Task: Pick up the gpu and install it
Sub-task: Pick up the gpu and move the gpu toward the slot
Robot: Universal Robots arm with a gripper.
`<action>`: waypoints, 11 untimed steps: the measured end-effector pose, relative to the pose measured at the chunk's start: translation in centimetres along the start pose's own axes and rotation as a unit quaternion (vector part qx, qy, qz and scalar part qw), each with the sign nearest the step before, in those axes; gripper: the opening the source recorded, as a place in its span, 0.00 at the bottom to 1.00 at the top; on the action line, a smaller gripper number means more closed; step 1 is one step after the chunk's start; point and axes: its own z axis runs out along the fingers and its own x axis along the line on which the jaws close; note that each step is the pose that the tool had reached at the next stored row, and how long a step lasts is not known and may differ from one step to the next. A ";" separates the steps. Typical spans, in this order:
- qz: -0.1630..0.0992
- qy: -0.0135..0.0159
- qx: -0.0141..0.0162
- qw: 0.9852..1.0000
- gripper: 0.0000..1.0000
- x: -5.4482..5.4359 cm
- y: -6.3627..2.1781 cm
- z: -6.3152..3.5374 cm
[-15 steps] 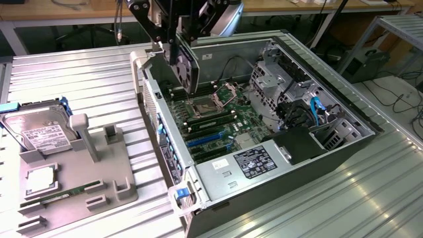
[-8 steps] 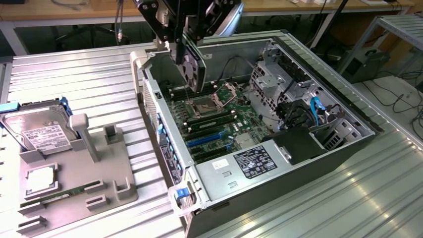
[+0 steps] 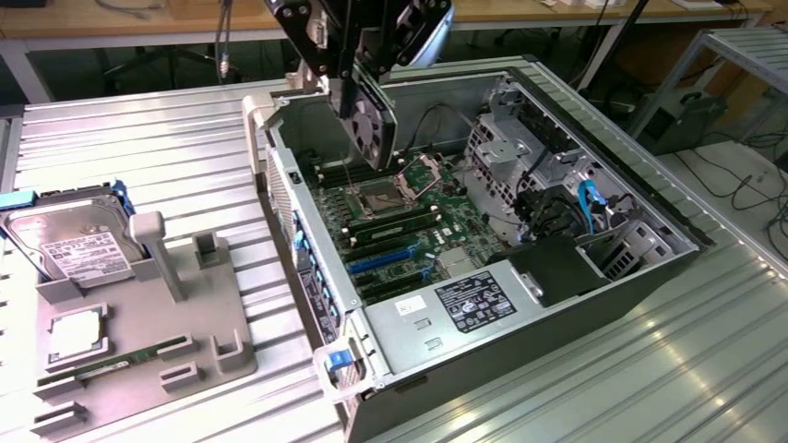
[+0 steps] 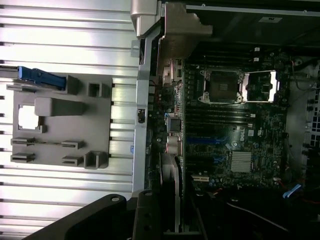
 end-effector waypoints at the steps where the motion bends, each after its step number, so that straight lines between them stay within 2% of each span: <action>1: 0.000 0.000 0.000 1.000 0.28 -0.1 -0.01 0.00; 11: 0.000 0.000 0.000 1.000 0.28 -1.6 -0.09 0.12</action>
